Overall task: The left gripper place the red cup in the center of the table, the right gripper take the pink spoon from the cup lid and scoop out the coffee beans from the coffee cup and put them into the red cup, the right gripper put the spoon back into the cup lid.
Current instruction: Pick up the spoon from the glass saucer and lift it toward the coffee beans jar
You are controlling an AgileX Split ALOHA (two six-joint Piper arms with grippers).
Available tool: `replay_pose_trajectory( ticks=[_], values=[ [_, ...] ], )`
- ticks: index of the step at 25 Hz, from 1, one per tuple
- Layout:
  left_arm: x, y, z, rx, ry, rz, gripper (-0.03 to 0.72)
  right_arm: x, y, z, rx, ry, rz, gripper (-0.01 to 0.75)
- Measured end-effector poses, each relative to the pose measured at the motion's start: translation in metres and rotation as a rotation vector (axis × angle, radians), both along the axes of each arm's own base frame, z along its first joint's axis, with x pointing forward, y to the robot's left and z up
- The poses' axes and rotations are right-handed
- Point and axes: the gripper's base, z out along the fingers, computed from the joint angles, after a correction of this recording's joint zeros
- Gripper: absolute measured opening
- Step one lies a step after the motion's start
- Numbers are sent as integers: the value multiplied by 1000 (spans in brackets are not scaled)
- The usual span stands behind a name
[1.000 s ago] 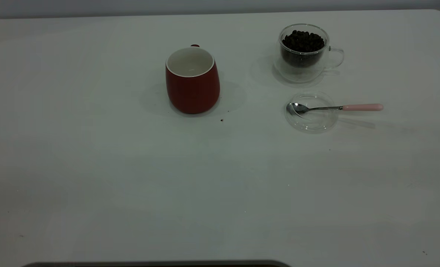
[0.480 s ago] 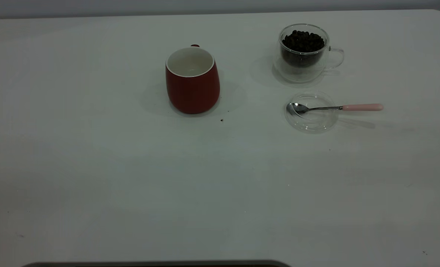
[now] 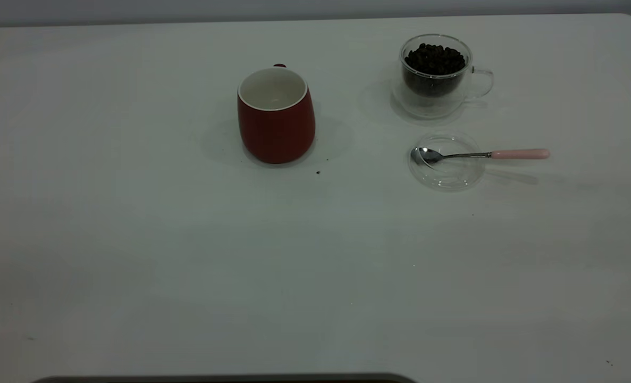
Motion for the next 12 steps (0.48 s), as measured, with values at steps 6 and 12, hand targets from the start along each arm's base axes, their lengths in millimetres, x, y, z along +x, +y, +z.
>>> replay_pose_trajectory(
  ticks=[6,12],
  values=[
    [0,0,0,0,0,0,586,24,4,11,61,-2,22,560],
    [0,0,0,0,0,0,586,103,3,14,123,32,33,560]
  ],
)
